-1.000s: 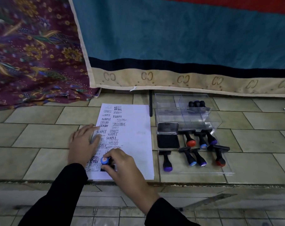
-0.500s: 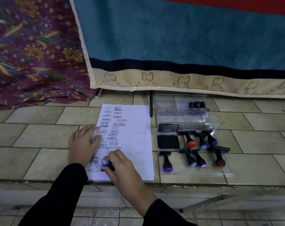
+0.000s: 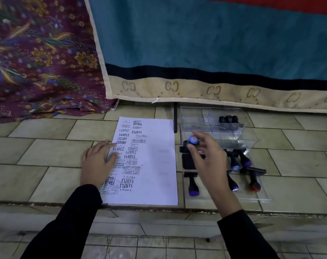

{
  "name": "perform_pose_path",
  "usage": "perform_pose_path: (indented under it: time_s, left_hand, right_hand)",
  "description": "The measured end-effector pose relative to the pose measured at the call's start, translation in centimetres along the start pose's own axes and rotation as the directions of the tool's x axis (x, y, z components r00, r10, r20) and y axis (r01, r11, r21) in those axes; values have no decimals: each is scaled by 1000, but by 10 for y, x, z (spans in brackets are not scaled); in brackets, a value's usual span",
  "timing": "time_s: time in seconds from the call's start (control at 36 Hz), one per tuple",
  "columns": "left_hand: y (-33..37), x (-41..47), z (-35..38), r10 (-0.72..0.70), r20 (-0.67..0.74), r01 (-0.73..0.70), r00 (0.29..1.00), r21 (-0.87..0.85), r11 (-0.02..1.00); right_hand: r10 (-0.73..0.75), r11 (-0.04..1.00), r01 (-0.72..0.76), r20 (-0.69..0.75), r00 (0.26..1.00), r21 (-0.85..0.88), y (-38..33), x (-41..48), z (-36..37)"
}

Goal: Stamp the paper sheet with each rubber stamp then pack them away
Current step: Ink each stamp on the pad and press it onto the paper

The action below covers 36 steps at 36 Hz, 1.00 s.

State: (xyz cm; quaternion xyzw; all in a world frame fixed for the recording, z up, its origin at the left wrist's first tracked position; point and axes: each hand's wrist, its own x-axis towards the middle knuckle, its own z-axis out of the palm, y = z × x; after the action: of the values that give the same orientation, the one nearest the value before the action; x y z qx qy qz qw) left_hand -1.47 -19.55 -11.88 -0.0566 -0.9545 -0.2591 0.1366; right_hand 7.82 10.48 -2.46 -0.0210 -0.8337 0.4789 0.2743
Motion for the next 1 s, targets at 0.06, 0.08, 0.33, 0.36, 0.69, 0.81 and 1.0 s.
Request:
perform_pose_path:
  time_s: [0.06, 0.08, 0.33, 0.36, 0.69, 0.81, 1.0]
  left_hand:
    - [0, 0, 0, 0, -4, 0, 1000, 3, 1000]
    - [0, 1, 1, 1, -5, -1, 1000, 8, 1000]
    - [-2, 1, 2, -8, 4, 8, 1000, 8, 1000]
    - [-1, 1, 2, -9, 4, 9, 1000, 5, 1000]
    - [5, -1, -3, -8, 5, 8, 1000, 13, 1000]
    - [7, -1, -4, -11, 9, 11, 1000, 15, 1000]
    - [9, -1, -5, -7, 3, 7, 1000, 14, 1000]
  right_hand:
    - [-11, 998, 12, 11, 1000, -64, 10, 0, -7]
    - [-13, 996, 14, 18, 1000, -89, 14, -1, -9]
    - [19, 974, -4, 68, 997, -224, 36, -9, -12]
    - [23, 973, -7, 71, 997, -230, 37, -9, -11]
    - [-6, 956, 25, 64, 998, -291, 41, -14, -1]
    - [28, 952, -4, 76, 997, -307, 40, -7, 0]
    - [57, 952, -33, 68, 996, -305, 36, -7, 2]
